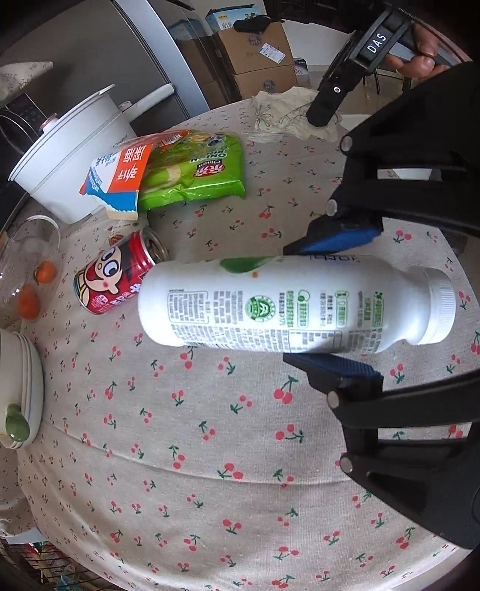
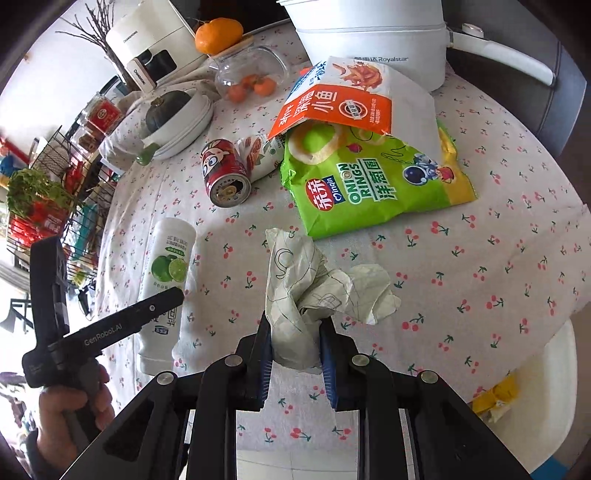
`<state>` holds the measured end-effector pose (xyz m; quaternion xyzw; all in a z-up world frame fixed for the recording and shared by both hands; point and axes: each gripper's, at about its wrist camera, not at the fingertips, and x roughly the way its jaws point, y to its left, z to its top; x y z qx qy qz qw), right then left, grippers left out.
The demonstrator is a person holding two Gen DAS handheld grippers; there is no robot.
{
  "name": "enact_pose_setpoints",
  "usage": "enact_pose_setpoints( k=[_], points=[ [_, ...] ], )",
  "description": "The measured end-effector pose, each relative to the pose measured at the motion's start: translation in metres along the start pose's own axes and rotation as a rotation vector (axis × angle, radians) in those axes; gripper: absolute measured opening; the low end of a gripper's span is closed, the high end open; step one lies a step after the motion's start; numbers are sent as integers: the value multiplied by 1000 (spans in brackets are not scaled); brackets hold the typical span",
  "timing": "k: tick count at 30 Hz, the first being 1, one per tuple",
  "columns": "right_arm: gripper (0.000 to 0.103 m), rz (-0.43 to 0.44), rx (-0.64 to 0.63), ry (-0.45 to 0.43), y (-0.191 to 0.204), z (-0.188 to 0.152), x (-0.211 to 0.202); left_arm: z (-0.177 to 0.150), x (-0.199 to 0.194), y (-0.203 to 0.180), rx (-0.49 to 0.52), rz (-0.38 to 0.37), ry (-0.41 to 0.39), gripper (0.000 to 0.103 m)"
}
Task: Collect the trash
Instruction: 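Carry bottle and tissue over the basin and open both tools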
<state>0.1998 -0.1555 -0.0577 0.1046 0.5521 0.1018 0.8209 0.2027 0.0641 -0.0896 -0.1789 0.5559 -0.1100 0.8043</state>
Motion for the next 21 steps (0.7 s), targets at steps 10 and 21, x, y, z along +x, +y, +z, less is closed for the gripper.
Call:
enact_pose_setpoints(
  k=[10,21],
  points=[
    [23,13,5,-113,-37,-16,-74,-30,-23,-83,188,-134,-54,51],
    [24,-102,122,-153,-138,-66,-127,-93,15,-190,450,-245,74,51]
  ],
)
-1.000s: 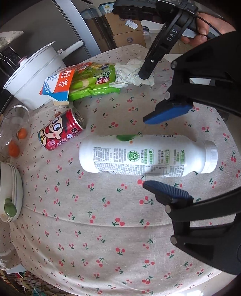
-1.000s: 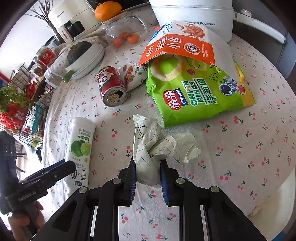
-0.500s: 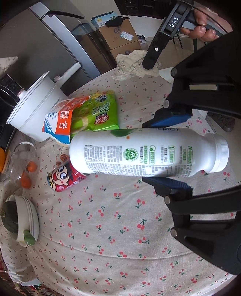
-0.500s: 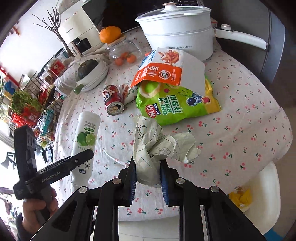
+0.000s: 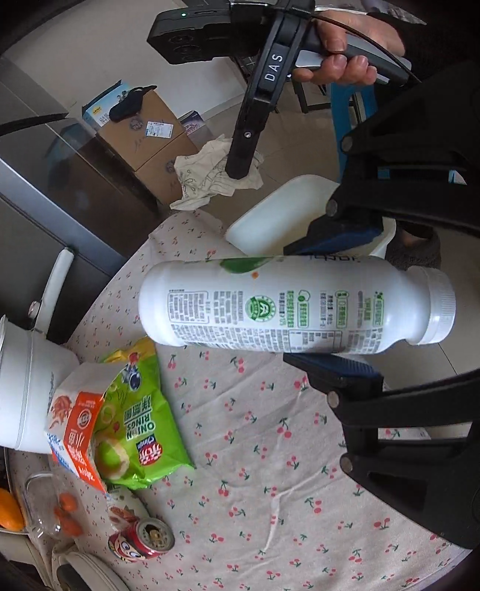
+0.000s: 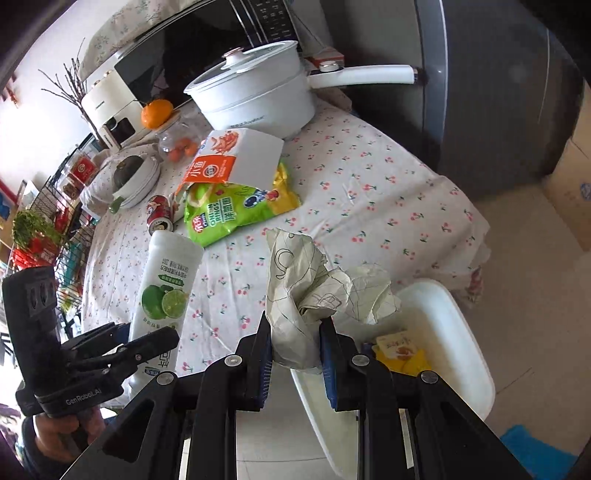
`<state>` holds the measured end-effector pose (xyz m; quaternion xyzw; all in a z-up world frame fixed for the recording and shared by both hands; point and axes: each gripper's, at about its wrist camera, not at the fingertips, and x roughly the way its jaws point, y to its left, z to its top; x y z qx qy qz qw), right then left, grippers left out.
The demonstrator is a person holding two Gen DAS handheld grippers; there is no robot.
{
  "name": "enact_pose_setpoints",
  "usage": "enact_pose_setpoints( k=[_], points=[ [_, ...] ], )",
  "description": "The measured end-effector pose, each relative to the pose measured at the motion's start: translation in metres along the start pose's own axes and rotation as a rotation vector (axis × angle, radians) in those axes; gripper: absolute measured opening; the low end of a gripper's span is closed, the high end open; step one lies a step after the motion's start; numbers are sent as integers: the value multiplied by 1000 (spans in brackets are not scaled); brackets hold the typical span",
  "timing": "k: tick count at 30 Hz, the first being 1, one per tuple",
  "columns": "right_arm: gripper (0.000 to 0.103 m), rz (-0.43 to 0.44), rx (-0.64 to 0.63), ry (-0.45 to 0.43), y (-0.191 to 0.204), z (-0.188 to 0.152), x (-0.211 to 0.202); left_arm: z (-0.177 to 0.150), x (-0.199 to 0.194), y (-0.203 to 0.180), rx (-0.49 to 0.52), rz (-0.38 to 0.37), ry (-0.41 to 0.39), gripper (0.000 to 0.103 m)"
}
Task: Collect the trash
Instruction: 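Carry bottle and tissue over the basin and open both tools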
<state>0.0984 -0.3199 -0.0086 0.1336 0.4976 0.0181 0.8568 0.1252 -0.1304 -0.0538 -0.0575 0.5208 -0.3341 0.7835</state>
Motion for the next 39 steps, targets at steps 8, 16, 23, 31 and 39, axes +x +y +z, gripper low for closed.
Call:
enact_pose_setpoints(
  k=[8,16,23,31,39],
  points=[
    [24,-87,136,18,-84,-38,-15,-25,74,-67,148,-26,150,51],
    [24,-143,222,72,-134,-60,-7,-32,106,-81,209,28,155,52],
    [24,-141,231,81,-138,-64,-7,-31,86,-85,267,96,80,81],
    [25,-137,204,98,-121,-61,1,-30,66,-66,240,157,56,83],
    [65,-149,207,154,-106,-59,16,-36,41,-44,239,241,33,86]
  ],
)
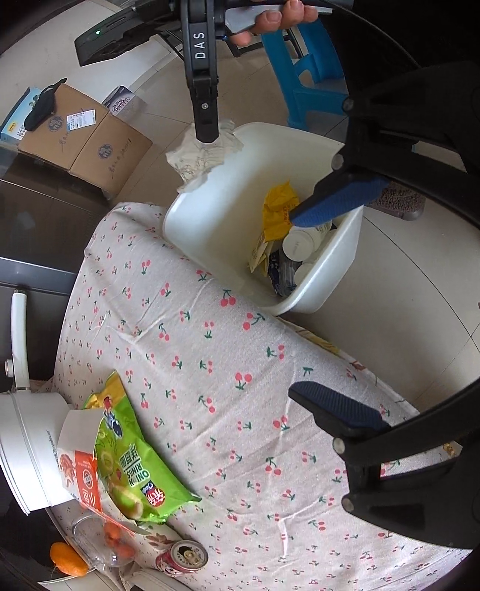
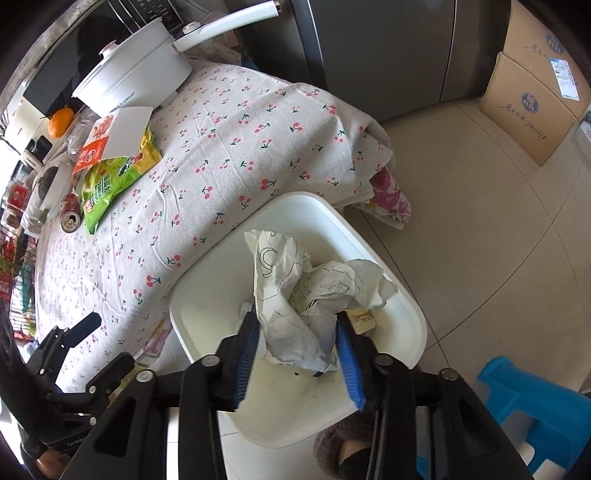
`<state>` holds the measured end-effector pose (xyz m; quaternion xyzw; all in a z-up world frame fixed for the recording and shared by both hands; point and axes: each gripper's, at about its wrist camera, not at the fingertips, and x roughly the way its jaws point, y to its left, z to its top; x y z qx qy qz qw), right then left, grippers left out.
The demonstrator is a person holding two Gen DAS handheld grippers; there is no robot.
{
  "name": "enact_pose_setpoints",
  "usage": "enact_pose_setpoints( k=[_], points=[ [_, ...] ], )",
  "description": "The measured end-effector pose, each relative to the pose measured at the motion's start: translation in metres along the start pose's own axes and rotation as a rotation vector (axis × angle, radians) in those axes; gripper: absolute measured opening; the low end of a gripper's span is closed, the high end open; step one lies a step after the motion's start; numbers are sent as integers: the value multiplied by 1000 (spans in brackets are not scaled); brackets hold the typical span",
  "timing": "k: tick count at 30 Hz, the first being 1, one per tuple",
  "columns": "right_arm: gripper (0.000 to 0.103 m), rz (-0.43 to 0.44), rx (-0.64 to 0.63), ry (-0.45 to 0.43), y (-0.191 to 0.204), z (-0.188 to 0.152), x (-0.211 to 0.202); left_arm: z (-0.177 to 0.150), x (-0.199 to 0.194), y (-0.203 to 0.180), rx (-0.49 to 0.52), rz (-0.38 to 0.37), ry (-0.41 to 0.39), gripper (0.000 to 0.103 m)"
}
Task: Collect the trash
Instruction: 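Carry bottle and tissue over the basin and open both tools, then move both open tools back over the table, then grasp the red milk can with the left tool while the right grasps the paper snack box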
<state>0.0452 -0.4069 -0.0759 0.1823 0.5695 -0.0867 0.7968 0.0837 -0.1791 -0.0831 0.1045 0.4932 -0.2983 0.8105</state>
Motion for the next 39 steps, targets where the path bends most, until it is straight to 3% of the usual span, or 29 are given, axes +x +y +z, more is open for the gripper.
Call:
enact_pose_setpoints(
  k=[2,6,16,20,29,39],
  points=[
    [78,-1,9,-8,4,0,-1,-2,-4,5,-3,15,-6,86],
    [83,0,-7,-20,16,3,-5,-5,-11,14,-19,32,-13,88],
    [85,-10,-45,-35,50,10,-4,-6,-22,35,-54,69,-32,92],
    [85,-11,-60,-46,64,15,-4,-5,-28,57,-94,120,-32,95],
    [85,-4,-100,-83,101,38,-5,9,-41,145,-291,211,-27,96],
    [85,-56,-179,-136,144,88,4,55,-31,264,-512,318,-42,96]
  ],
)
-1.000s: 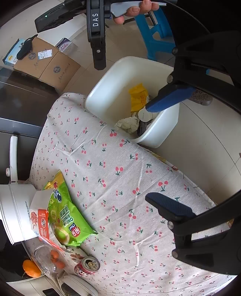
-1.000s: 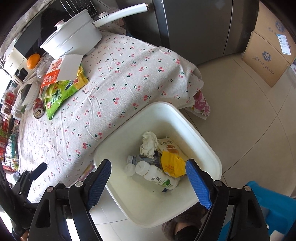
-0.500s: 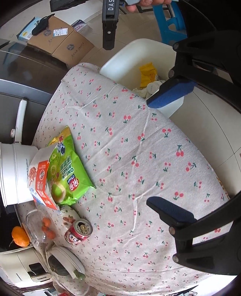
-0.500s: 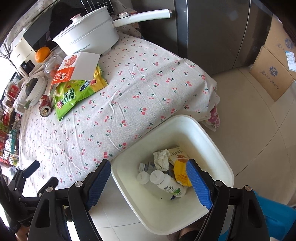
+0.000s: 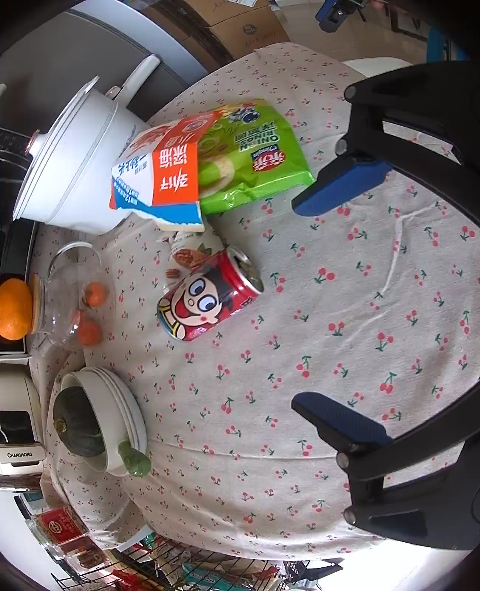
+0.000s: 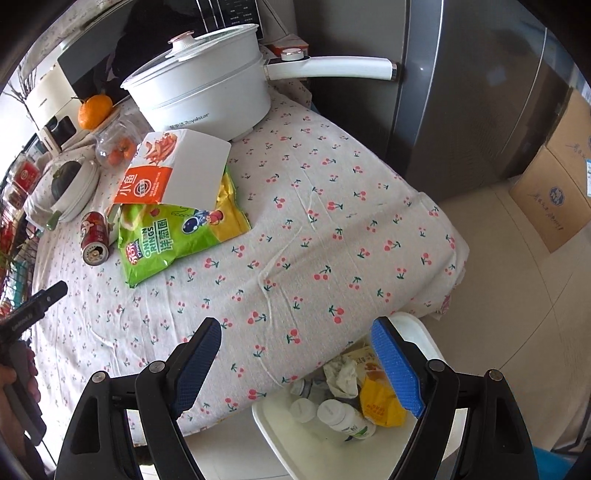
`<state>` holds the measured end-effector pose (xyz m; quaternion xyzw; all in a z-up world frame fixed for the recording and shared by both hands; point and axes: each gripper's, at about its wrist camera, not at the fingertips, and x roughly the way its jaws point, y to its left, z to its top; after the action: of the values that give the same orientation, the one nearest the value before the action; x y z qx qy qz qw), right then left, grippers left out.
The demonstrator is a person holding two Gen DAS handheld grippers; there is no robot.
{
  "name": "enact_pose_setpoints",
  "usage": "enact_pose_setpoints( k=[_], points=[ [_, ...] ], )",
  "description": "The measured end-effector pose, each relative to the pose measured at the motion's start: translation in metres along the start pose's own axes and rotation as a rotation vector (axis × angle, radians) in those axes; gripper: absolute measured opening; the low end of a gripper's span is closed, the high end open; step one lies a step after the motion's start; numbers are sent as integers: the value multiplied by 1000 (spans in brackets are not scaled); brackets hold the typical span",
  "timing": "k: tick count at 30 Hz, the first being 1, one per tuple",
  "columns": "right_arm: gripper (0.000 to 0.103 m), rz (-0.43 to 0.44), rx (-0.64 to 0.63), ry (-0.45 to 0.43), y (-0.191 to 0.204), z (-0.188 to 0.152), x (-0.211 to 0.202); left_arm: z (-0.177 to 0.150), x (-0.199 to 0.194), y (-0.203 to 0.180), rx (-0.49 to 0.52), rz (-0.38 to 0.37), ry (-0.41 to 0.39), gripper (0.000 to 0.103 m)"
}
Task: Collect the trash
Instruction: 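Grasp the red milk can with the left tool while the right grasps the paper snack box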
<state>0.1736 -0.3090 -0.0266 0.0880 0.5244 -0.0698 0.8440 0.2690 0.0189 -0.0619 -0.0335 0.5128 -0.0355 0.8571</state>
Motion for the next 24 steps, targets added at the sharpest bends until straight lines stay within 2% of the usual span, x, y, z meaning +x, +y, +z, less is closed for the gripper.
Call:
enact_pose_setpoints(
  k=[2,6,11,12,14,15,20,24],
  points=[
    [85,-18,-20,-11,6,12,6,14,15,8,-42,-15,11,96],
    [85,-61,-85,-56,22,32,21,31,45,20,-146,-107,50,91],
    [85,-61,-211,-127,60,47,36,39,69,22,-198,-187,62,84],
    [85,-58,-243,-144,70,48,38,39,73,23,-212,-199,64,81],
    [85,-51,-307,-174,93,51,43,40,78,25,-230,-219,68,69],
    [85,-48,-338,-184,104,53,47,39,80,25,-225,-217,78,54],
    [85,-34,-411,-199,148,61,77,31,72,27,-160,-162,47,54],
    [83,-86,-449,-286,171,68,96,21,60,37,-134,-137,23,54]
  ],
)
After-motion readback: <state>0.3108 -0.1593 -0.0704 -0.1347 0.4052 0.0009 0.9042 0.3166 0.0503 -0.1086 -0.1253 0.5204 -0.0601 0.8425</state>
